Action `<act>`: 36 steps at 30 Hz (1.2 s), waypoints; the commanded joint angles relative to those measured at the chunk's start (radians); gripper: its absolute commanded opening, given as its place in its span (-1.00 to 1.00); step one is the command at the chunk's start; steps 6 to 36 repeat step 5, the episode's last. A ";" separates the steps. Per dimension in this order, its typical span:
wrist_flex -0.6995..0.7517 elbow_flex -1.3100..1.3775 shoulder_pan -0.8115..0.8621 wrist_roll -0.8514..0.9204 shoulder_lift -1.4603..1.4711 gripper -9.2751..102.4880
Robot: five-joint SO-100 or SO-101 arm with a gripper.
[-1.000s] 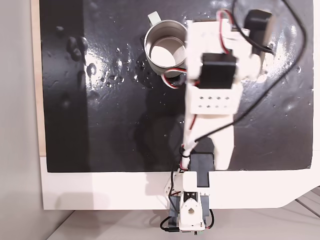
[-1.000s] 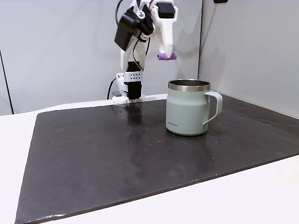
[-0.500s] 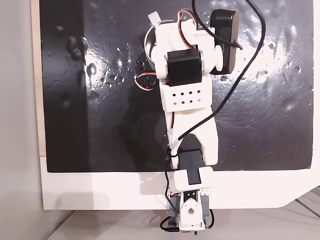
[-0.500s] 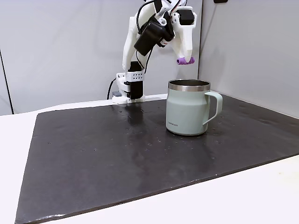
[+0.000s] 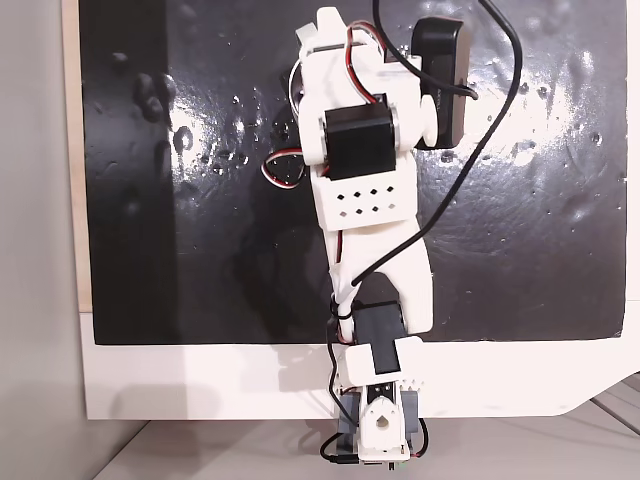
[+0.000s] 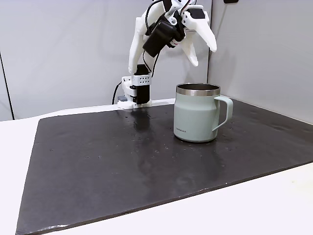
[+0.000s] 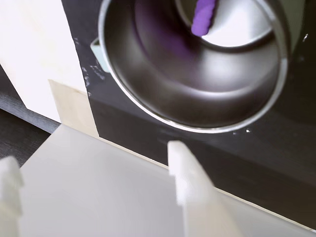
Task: Grasp a pengrip and put it in the cup.
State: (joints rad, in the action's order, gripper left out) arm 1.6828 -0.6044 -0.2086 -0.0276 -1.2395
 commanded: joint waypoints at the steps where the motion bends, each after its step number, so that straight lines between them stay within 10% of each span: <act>1: 0.012 0.005 -0.011 0.005 -0.077 -0.30; 36: 0.012 0.002 -0.011 0.005 -0.077 -0.30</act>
